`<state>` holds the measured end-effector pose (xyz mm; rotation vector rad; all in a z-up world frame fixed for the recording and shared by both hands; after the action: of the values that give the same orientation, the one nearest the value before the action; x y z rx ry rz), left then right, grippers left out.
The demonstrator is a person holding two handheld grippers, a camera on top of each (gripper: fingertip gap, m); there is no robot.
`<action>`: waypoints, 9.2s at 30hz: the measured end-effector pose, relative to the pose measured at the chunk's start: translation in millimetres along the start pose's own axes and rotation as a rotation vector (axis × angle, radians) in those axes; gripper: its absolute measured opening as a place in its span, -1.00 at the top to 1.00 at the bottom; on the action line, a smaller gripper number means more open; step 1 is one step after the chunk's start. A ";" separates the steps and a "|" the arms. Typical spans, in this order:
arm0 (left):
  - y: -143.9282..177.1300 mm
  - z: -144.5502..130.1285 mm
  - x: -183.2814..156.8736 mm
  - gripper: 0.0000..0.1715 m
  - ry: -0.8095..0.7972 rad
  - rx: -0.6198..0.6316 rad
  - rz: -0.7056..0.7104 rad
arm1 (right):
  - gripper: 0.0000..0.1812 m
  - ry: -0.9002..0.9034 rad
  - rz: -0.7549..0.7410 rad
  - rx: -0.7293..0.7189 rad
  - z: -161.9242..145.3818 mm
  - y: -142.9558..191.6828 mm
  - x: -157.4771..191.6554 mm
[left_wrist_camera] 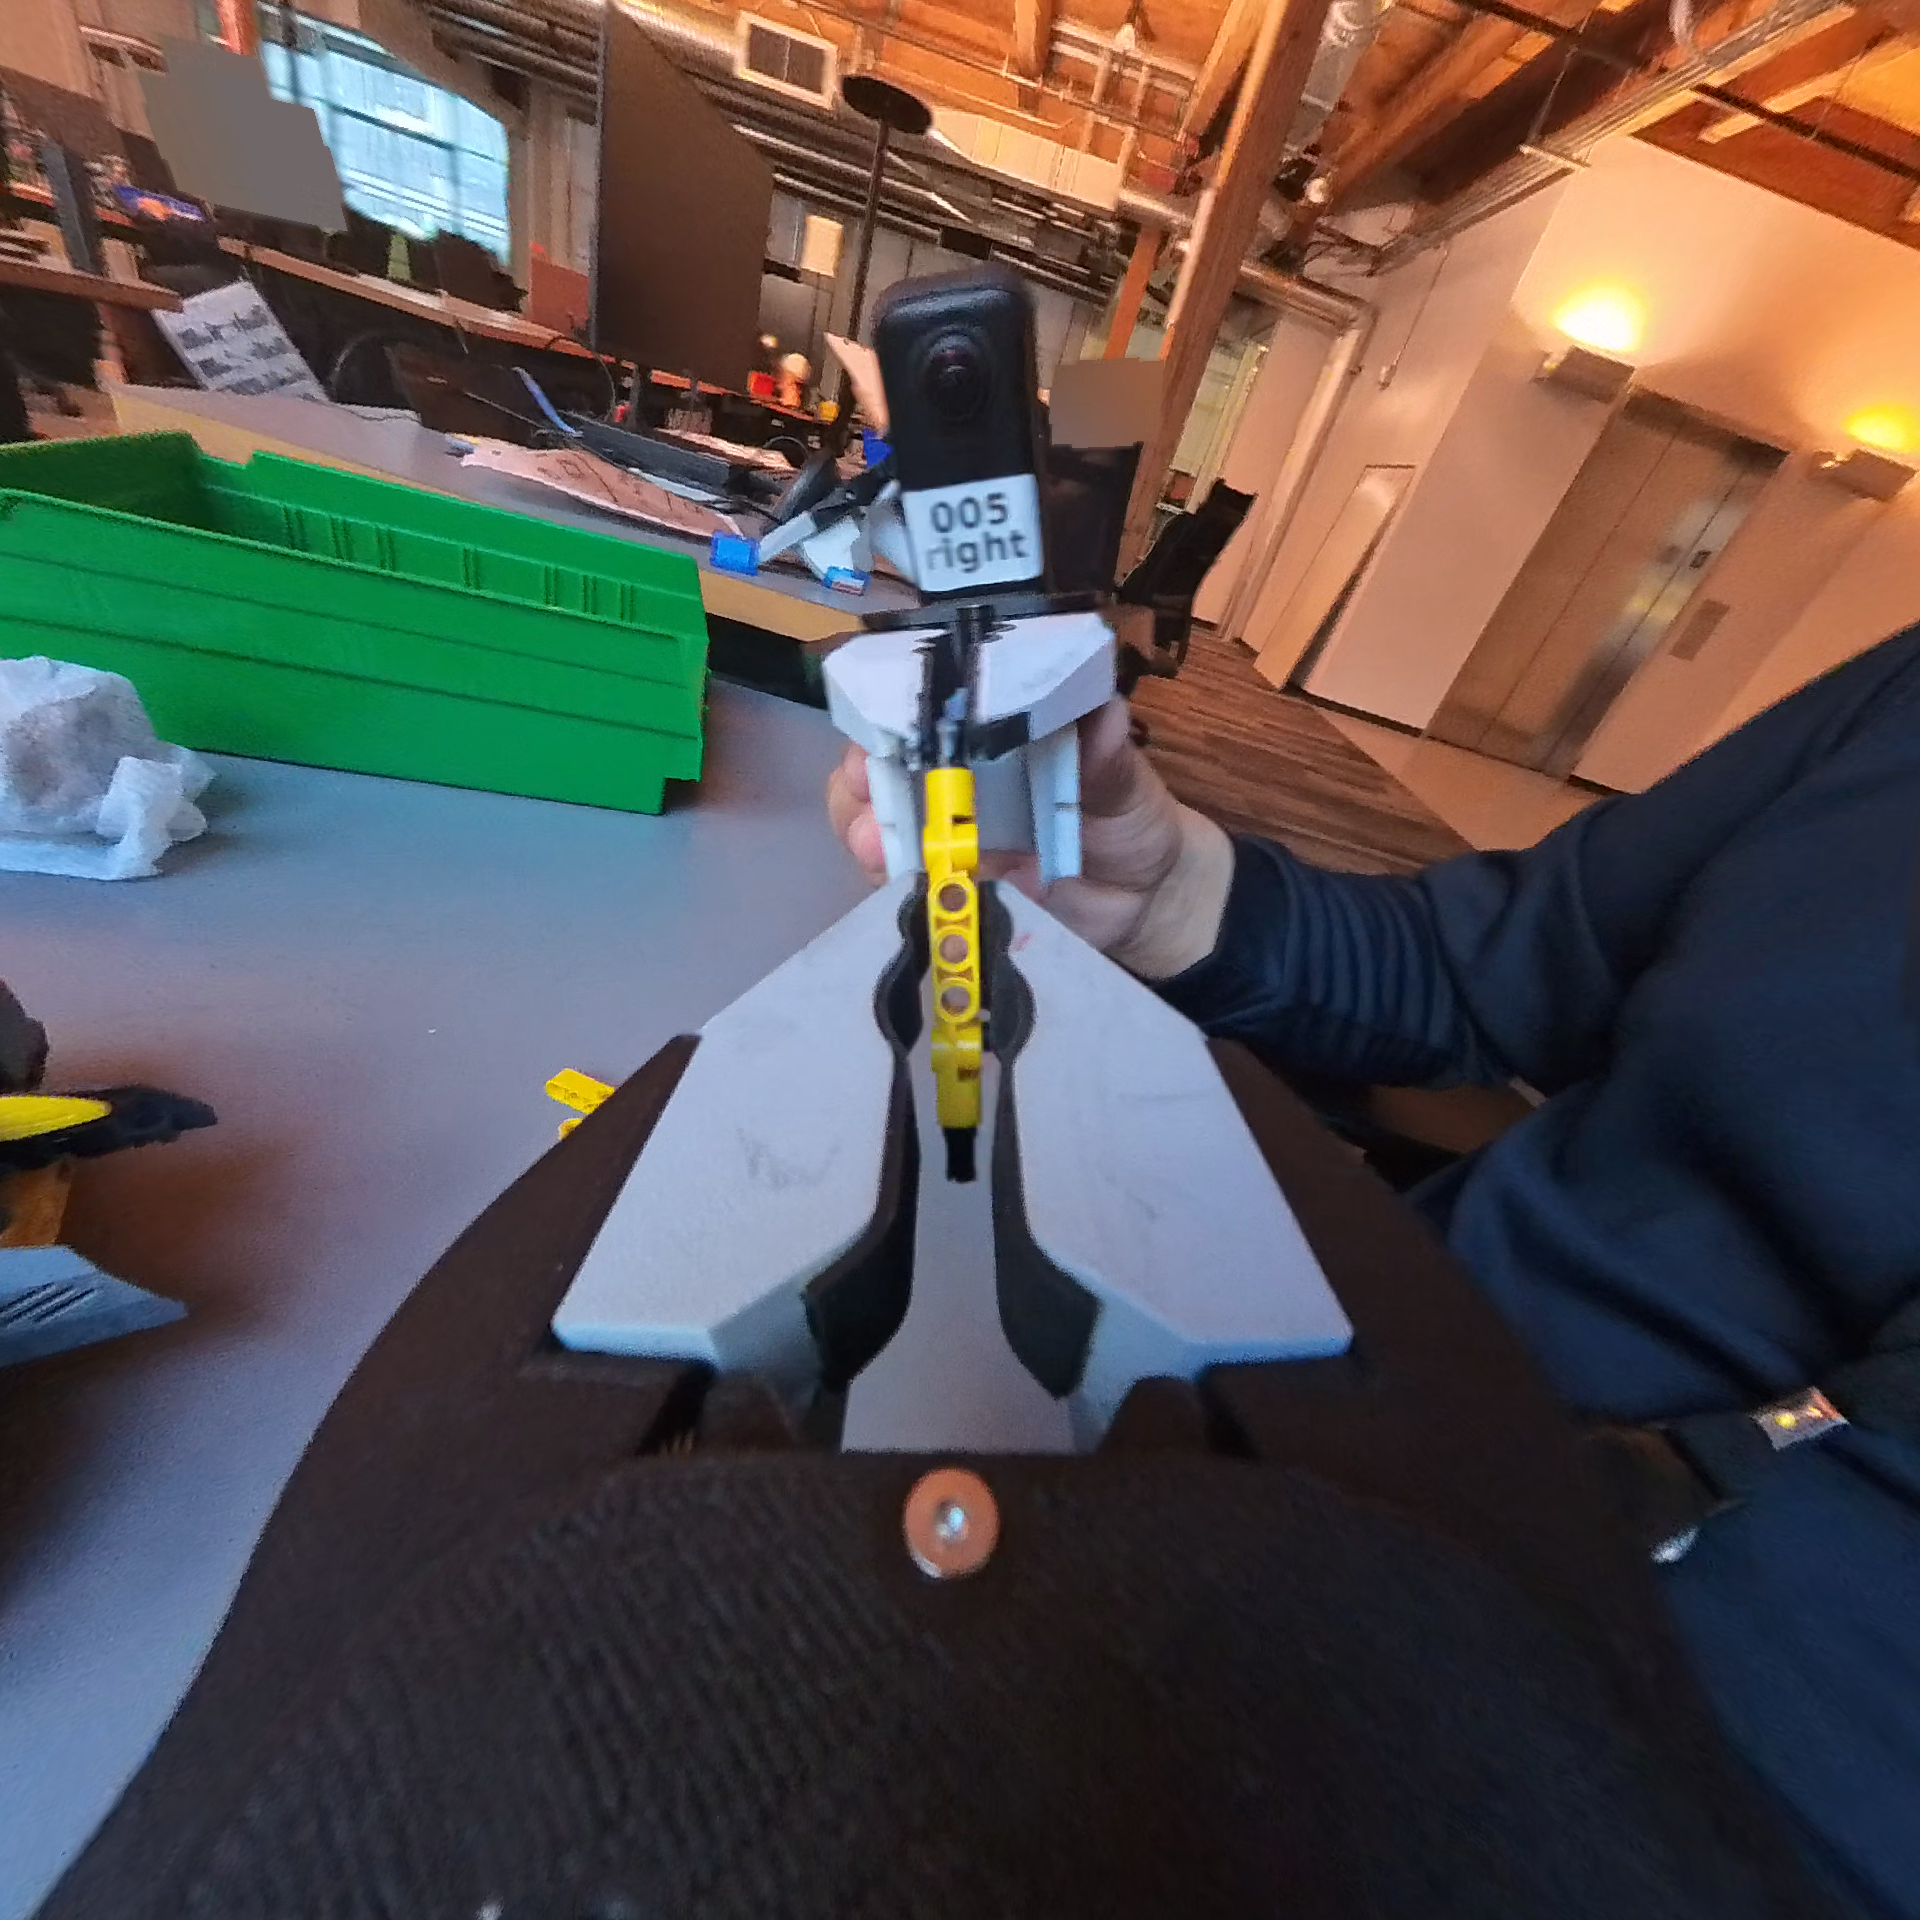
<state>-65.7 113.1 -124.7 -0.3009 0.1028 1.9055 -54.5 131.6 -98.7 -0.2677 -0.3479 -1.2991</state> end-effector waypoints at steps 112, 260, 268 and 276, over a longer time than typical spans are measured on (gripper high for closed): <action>-5.5 -6.8 8.3 0.94 0.000 -0.026 0.106 | 0.98 0.072 0.010 -0.070 -9.1 -16.4 -2.2; 34.1 -15.2 53.0 0.74 -0.507 0.480 0.588 | 0.63 -0.100 -0.234 0.174 -11.8 32.5 -70.2; 39.2 -5.2 28.1 0.74 -0.554 0.445 0.620 | 0.52 -0.136 -0.070 0.235 -25.3 -15.1 -41.2; 39.2 -5.3 9.2 0.73 -0.517 0.425 0.549 | 0.94 -0.090 0.011 0.224 -24.5 -27.9 -26.6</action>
<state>-104.5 106.7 -135.1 0.5620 0.2567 2.3739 -85.2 138.9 -131.7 -0.1386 -0.5638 -1.2273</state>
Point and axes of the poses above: each gripper's, where its closed fingertips meet, y back along the fingers, z out of its top, x = y × z across the jaws, the point moved 2 cm from there along y, back along the fingers, and after that the axes turned 14 degrees about -z, right-handed, at the moved point
